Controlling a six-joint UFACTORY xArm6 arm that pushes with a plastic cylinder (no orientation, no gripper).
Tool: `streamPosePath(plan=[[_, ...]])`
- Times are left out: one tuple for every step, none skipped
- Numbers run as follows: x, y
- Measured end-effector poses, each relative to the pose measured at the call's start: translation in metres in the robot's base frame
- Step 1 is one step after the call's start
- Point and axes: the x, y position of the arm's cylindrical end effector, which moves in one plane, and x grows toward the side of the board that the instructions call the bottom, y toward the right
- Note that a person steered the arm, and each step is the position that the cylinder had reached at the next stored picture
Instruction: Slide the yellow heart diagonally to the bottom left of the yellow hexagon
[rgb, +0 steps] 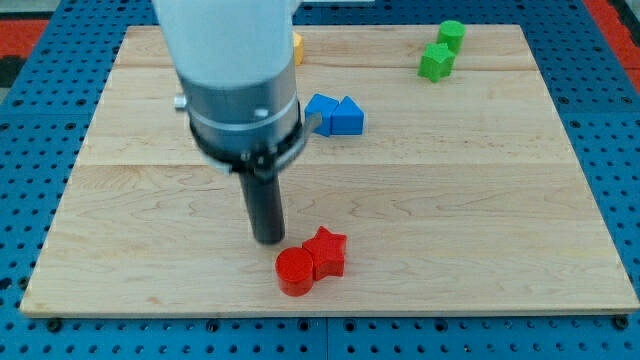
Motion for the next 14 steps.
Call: streamPosePath(plan=[[-0.031,0.0],[-0.091,-0.004],[-0.143,-0.025],[-0.148,-0.038],[-0.18,-0.03],[-0.201,-0.01],[-0.218,-0.037],[-0.203,-0.084],[-0.172,-0.114],[-0.151,-0.156],[-0.137,-0.145],[-0.113,-0.083],[-0.1,-0.102],[-0.109,-0.157]])
